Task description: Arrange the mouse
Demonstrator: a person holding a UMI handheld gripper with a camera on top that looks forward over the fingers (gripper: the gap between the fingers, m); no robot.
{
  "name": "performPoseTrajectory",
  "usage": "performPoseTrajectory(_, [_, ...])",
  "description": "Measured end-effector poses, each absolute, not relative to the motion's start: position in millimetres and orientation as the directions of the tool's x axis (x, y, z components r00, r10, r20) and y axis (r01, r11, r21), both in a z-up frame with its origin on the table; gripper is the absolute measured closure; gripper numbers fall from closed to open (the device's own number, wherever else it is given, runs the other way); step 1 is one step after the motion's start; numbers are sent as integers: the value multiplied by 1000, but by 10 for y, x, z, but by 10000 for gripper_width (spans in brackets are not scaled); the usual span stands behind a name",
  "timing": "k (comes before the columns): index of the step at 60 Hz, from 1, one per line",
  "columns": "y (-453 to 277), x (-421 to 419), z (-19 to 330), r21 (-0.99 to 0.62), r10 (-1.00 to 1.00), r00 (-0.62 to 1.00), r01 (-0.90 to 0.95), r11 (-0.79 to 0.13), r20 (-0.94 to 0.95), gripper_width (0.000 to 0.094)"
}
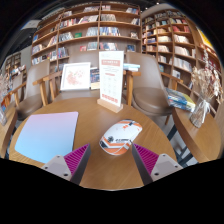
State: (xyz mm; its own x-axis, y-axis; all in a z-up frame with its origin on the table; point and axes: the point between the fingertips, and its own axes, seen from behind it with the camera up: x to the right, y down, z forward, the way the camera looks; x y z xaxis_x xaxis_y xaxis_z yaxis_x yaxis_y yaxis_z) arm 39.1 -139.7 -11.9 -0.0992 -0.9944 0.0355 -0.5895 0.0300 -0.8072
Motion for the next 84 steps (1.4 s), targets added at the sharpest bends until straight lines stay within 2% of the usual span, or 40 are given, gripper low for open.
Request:
performPoseTrajectory(14, [-1451,675,-134,-801,-994,-105,-595,58,6,75])
performPoseTrajectory(60, [-1347,1304,-135,-795,-1000,5,-607,-13,12,101])
performPoseTrajectory(66, [-1337,1328,-134,-799,-1000,10,-602,-16,12,171])
performPoseTrajectory(68, [-1359,1342,-129,-800,-1000,1,-600,-15,17,270])
performPoseTrajectory(70, [-1395,1355,-129,-801,-1000,-11,-599,-11,22,455])
performPoseTrajectory(77, [-1450,1306,-101,-790,-998,-32,-613,-18,48,491])
performPoseTrajectory(84, [-1431,1226,316,-830,-996,-65,-558,-9,55,509])
